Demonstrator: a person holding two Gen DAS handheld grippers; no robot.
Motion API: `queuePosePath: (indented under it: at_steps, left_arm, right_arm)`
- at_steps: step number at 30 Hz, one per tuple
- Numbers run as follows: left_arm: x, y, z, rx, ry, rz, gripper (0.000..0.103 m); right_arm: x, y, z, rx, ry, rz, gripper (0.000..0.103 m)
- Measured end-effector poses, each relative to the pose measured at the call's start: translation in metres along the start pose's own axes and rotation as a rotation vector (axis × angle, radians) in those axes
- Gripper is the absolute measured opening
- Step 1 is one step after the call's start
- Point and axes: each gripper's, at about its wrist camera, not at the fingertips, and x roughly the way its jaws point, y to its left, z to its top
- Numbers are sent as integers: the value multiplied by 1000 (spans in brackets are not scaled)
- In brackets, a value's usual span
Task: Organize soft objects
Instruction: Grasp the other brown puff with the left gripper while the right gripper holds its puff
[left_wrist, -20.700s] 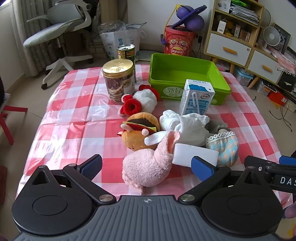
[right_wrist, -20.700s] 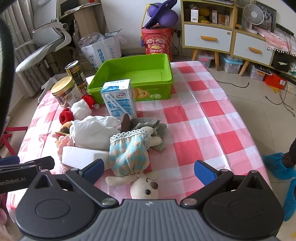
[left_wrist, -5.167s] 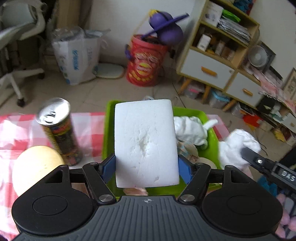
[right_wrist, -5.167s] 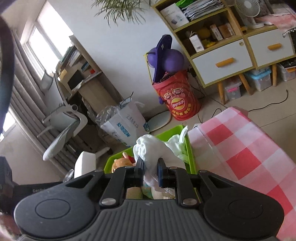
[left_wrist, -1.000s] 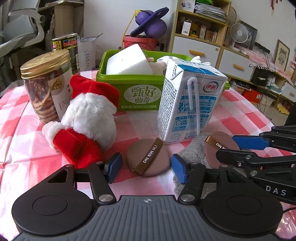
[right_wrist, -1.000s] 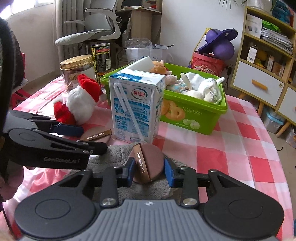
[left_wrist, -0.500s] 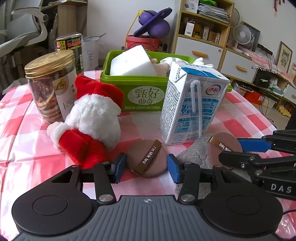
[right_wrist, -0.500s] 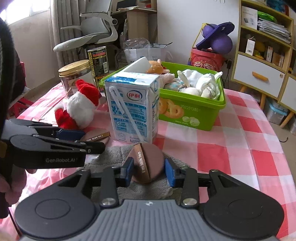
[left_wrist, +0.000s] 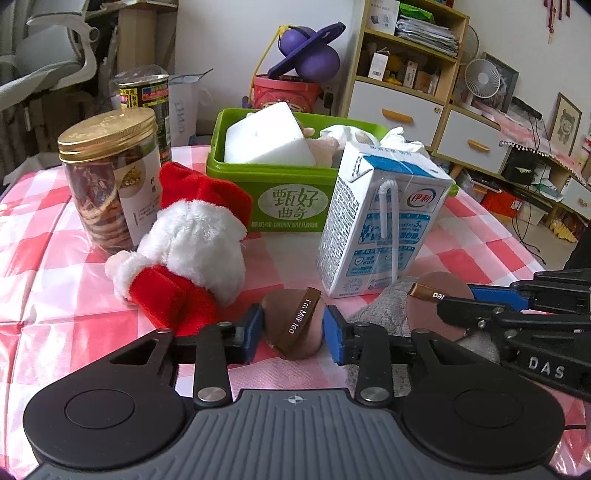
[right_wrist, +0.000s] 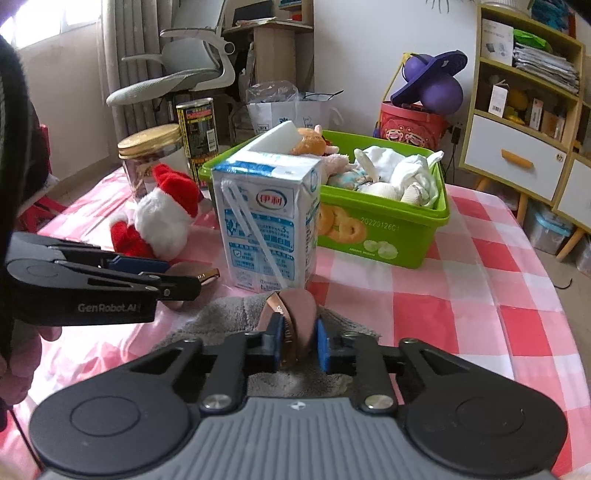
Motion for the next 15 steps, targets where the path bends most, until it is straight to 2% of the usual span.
queuePosePath:
  at_steps: [4,8,11,12,15]
  left_arm:
    - [-4,3,1,-7,3,-9,28]
    - [-7,6,2,-22,5,-11,17]
    - [-9,7,3,-36,6,-14,16]
    - [-10,7,3,-37,7,-12,5]
    - [-13,8,2,-36,19,-8,4]
  right_arm:
    - [-9,-5,2,37,-6,18,6]
    - [-17,-12,4,85,-13,39,6]
    - [-21,-18,7,133,-20,57,6]
    - [-23,-20,8,153,-24,65,6]
    - [-28,-28,11,203,-33,91,6]
